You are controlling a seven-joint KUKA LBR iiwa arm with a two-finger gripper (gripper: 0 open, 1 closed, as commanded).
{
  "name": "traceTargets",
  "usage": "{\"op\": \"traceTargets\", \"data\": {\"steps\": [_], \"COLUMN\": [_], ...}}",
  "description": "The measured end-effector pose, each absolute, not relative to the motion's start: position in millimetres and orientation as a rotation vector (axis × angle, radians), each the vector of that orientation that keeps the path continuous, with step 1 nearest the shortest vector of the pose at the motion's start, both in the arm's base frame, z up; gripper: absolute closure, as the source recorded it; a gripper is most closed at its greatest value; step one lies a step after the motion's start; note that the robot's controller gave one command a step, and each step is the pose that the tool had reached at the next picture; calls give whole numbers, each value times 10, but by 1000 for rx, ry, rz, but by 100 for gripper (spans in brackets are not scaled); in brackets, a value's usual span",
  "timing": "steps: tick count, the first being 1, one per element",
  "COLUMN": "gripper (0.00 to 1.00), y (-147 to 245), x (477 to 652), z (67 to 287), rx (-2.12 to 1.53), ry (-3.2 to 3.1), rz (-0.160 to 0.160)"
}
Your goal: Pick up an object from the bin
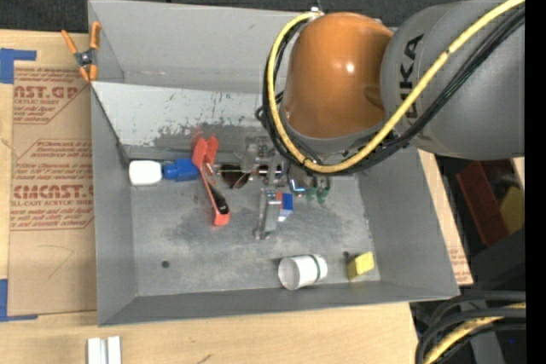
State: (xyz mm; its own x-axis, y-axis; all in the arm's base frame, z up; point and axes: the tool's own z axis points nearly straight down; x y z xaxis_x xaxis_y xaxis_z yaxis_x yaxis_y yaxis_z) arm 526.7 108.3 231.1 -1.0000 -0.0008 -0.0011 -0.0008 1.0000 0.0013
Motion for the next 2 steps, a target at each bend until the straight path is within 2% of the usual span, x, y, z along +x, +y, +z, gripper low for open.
{"op": "traceTargets", "data": {"steps": [1,2], "gripper": [0,0], "y": [990,850], "x": [5463,5564], "z": [1884,1463], "rx": [-38,98], "ry": [3134,3140], "rz": [4,3]}}
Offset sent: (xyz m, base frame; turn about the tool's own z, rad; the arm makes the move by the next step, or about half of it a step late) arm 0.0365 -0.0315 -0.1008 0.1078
